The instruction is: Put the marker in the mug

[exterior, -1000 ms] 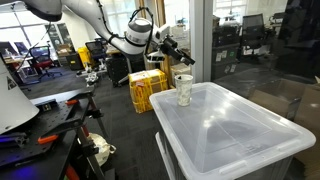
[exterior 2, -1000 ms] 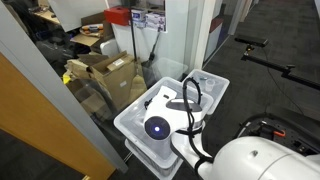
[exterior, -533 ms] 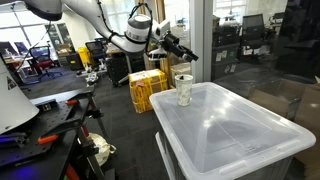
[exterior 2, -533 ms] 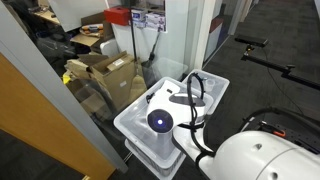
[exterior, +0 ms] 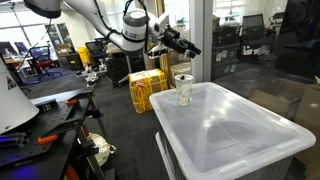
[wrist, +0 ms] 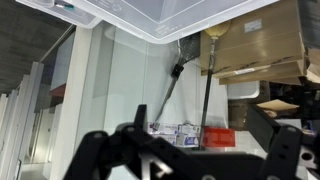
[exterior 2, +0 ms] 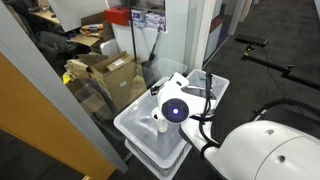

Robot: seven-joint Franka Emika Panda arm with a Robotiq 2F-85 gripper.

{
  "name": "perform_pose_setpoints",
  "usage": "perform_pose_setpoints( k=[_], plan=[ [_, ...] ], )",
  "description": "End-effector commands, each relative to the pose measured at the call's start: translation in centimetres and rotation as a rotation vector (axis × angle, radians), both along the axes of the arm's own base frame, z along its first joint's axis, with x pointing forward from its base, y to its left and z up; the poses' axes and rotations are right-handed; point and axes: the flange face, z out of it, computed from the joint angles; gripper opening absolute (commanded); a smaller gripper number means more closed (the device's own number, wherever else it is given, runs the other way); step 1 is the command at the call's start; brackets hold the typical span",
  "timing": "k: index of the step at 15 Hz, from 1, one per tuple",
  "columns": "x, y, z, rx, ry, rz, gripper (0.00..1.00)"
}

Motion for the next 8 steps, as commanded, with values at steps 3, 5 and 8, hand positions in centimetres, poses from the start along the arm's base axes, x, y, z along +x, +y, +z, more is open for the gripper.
perform_pose_setpoints(
  k=[3,5,8],
  plan=[
    [-2.2,-2.1,2.5,0.083,-0.069,0.025,1.0],
    [-2.7,-2.8,3.0,0.102,-0.096,0.03,1.0],
    [-3.6,-4.0,3.8,0.124,-0.131,0.043,1.0]
  ],
)
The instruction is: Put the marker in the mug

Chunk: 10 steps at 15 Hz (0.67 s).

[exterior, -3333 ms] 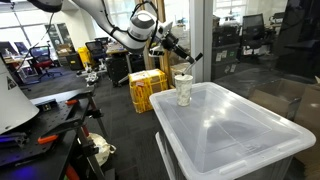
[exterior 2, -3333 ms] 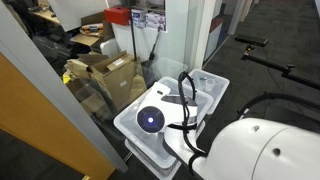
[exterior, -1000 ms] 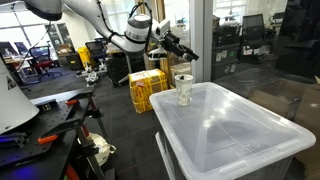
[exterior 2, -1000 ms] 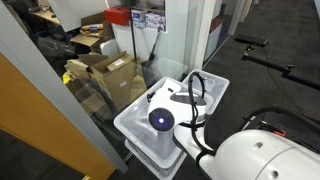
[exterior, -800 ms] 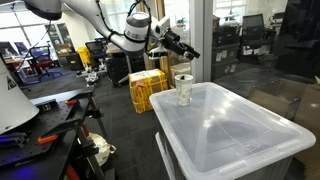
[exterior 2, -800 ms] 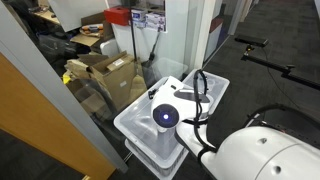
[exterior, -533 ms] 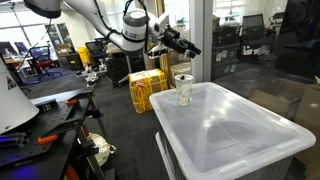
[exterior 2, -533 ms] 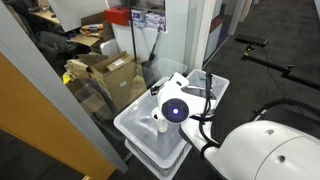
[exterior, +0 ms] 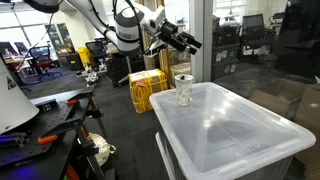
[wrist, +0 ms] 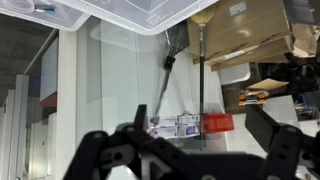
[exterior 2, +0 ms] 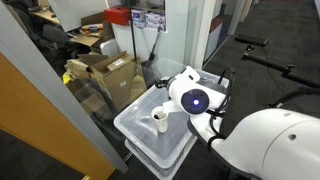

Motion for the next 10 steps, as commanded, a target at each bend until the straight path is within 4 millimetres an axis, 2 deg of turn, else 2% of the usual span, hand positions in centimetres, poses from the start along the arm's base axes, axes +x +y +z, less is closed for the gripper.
perform_pose_setpoints(
  k=[1,9,10],
  plan=[
    [-1.7,-1.3,1.8,0.047,-0.027,0.025,1.0],
    [-3.7,-3.4,3.8,0.084,-0.081,0.079,1.0],
    [-3.6,-3.1,4.1,0.087,-0.078,0.081,1.0]
  ],
)
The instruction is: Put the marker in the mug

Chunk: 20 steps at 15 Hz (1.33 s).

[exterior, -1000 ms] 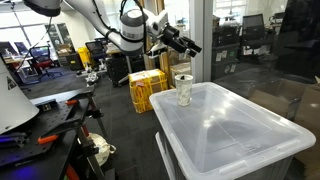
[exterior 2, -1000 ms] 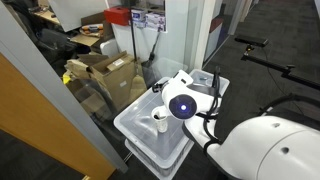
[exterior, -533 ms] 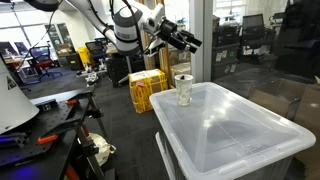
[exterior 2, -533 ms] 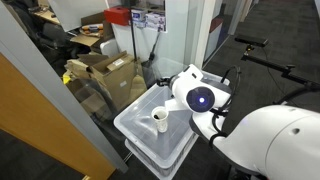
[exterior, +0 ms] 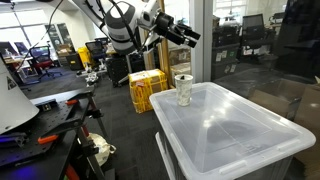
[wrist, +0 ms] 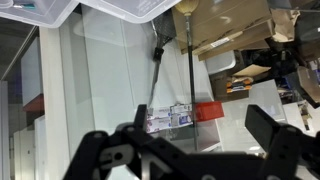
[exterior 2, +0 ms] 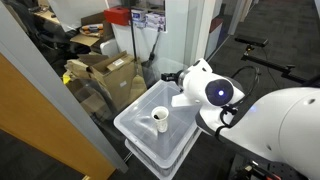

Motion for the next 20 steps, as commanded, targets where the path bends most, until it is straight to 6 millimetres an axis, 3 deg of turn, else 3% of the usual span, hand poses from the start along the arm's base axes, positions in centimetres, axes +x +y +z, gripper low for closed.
perform_pose_setpoints(
  k=[1,16,17,20],
  plan=[
    [-0.4,0.3,1.8,0.047,0.011,0.023,1.0],
    [0.5,0.8,5.5,0.093,0.023,0.097,1.0],
    [0.7,0.7,4.5,0.07,0.016,0.075,1.0],
    [0.5,0.8,4.3,0.07,0.015,0.068,1.0]
  ],
)
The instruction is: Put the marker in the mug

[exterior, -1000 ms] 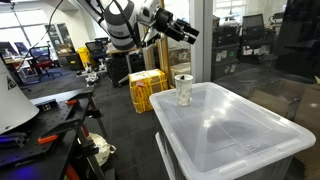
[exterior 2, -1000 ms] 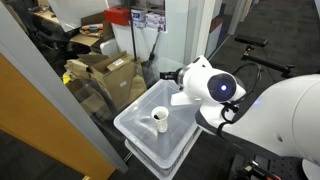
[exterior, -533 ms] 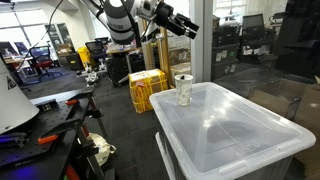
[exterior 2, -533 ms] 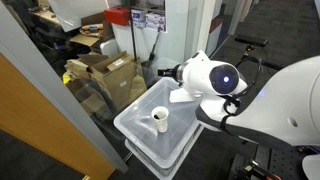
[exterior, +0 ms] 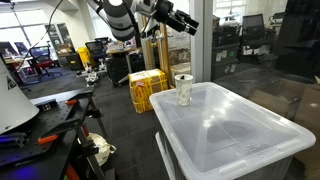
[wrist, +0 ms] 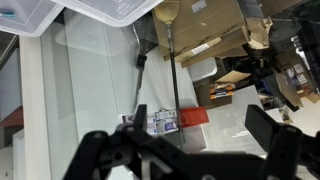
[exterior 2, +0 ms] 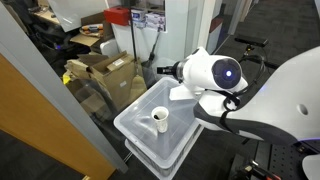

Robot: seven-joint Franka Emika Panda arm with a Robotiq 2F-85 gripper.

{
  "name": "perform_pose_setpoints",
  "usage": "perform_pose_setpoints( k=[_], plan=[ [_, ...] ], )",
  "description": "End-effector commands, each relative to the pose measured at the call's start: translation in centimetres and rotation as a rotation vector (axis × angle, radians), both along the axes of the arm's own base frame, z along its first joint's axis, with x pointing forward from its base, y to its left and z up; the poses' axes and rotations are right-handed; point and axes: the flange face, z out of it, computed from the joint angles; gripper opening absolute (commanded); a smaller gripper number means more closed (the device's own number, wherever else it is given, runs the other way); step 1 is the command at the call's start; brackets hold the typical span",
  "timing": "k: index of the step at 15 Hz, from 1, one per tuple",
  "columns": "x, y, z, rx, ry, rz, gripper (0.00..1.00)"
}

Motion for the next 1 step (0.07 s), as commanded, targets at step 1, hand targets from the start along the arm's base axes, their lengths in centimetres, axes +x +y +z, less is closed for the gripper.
perform_pose_setpoints(
  k=[1],
  plan=[
    [-0.03,0.12,-0.13,0.001,0.003,-0.001,1.0]
  ],
)
